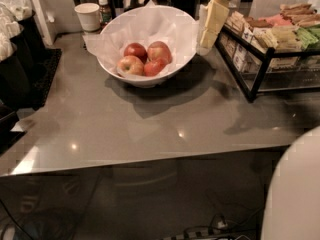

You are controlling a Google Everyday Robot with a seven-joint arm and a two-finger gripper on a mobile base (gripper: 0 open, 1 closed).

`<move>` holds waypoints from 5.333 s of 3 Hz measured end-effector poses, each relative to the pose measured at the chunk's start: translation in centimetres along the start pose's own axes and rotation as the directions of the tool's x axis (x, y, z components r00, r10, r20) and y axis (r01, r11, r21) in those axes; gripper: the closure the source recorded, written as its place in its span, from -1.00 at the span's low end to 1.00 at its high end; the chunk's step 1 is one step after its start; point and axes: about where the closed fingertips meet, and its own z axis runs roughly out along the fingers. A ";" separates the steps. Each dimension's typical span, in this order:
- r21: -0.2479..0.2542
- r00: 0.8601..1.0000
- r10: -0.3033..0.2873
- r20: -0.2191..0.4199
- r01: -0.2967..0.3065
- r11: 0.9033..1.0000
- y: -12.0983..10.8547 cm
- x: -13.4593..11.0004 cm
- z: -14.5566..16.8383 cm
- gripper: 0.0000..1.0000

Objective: Pick apple from white bowl

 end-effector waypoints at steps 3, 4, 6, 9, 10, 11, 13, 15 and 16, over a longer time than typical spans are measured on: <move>0.048 0.995 -0.054 0.089 0.050 0.998 -6.5 0.5 5.0 -1.00; 0.012 0.993 -0.040 0.107 0.039 0.999 -7.1 2.4 7.8 -1.00; 0.037 0.996 0.002 0.091 -0.005 0.999 -8.9 4.3 10.2 -1.00; 0.050 0.996 -0.003 0.091 -0.002 0.999 -10.3 5.2 12.9 -0.60; 0.019 0.996 -0.009 0.092 0.007 1.000 -10.2 5.6 14.6 -0.62; 0.001 0.997 -0.017 0.079 0.017 1.000 -10.1 6.1 15.6 -0.62; -0.004 0.997 -0.033 0.067 0.034 0.999 -10.2 6.6 16.4 -0.62; -0.025 0.992 -0.058 0.110 0.061 0.998 -10.4 5.6 18.7 -0.60; -0.033 0.990 -0.062 0.129 0.066 0.997 -10.4 5.2 19.6 -0.60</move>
Offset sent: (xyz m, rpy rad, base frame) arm 0.0305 0.0181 -0.0060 0.0276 -0.0116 0.0414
